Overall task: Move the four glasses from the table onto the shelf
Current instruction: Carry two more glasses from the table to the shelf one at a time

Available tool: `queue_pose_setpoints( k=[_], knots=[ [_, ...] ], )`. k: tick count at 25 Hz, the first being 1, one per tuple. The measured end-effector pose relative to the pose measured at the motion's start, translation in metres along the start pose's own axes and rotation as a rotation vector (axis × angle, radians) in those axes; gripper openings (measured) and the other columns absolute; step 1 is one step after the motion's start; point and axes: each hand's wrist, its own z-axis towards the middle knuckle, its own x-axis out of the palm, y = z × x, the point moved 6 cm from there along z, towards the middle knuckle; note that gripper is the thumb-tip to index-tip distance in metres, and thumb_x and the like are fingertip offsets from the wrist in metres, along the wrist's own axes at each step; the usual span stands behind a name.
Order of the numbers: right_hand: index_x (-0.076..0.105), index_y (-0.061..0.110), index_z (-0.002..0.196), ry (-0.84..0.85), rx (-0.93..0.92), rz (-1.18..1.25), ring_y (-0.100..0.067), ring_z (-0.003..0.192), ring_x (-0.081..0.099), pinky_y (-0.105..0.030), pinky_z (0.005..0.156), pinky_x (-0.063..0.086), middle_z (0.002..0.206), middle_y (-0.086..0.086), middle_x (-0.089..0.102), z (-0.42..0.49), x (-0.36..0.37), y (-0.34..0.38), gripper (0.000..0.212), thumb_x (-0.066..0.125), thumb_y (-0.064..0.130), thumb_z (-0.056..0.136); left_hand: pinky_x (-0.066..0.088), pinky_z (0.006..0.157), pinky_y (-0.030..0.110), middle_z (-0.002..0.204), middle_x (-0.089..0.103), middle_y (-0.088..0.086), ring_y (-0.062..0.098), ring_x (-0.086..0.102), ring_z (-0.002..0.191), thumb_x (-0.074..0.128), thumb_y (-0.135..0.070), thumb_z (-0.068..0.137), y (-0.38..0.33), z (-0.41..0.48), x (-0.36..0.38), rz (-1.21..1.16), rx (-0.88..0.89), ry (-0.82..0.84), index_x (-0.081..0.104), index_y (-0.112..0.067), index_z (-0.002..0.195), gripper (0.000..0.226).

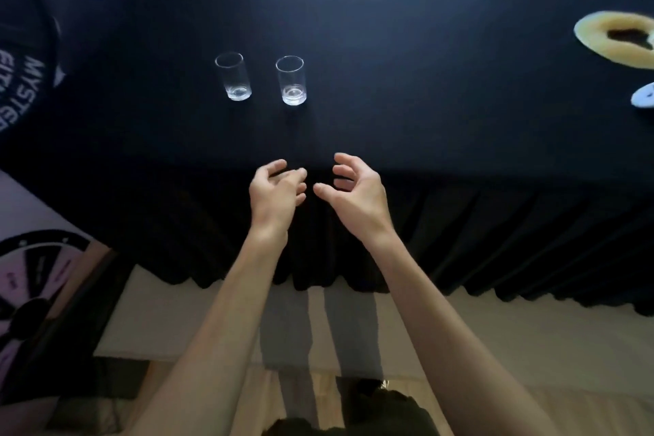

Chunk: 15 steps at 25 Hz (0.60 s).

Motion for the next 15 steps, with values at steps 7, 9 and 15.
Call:
queue_pose_setpoints(
  k=[7, 9, 15],
  knots=[
    [0.043, 0.013, 0.155, 0.004, -0.032, -0.153, -0.023, 0.136, 0.056, -0.031, 0.108, 0.045, 0.147, -0.008, 0.06, 0.136, 0.036, 0.012, 0.088, 0.083, 0.033, 0.08, 0.06, 0.09, 0.035, 0.126, 0.067, 0.015, 0.029, 0.069, 0.113, 0.062, -0.021, 0.096, -0.026, 0.081, 0.036, -0.119, -0.148, -0.132, 0.061, -0.011, 0.116, 0.022],
    [0.039, 0.013, 0.157, 0.008, -0.032, -0.22, -0.025, 0.137, 0.056, -0.032, 0.105, 0.044, 0.149, -0.008, 0.058, 0.166, 0.048, 0.015, 0.091, 0.083, 0.033, 0.08, 0.06, 0.093, 0.037, 0.126, 0.066, 0.015, 0.028, 0.068, 0.113, 0.061, -0.022, 0.097, -0.033, 0.099, 0.044, -0.119, -0.171, -0.143, 0.059, -0.011, 0.114, 0.02],
    [0.033, 0.012, 0.159, -0.009, -0.036, -0.356, -0.025, 0.14, 0.054, -0.034, 0.106, 0.044, 0.153, -0.008, 0.054, 0.227, 0.083, 0.009, 0.094, 0.082, 0.034, 0.082, 0.059, 0.091, 0.037, 0.118, 0.063, 0.014, 0.031, 0.067, 0.113, 0.058, -0.024, 0.098, -0.047, 0.165, 0.044, -0.132, -0.204, -0.159, 0.06, -0.006, 0.119, 0.028]
  ],
)
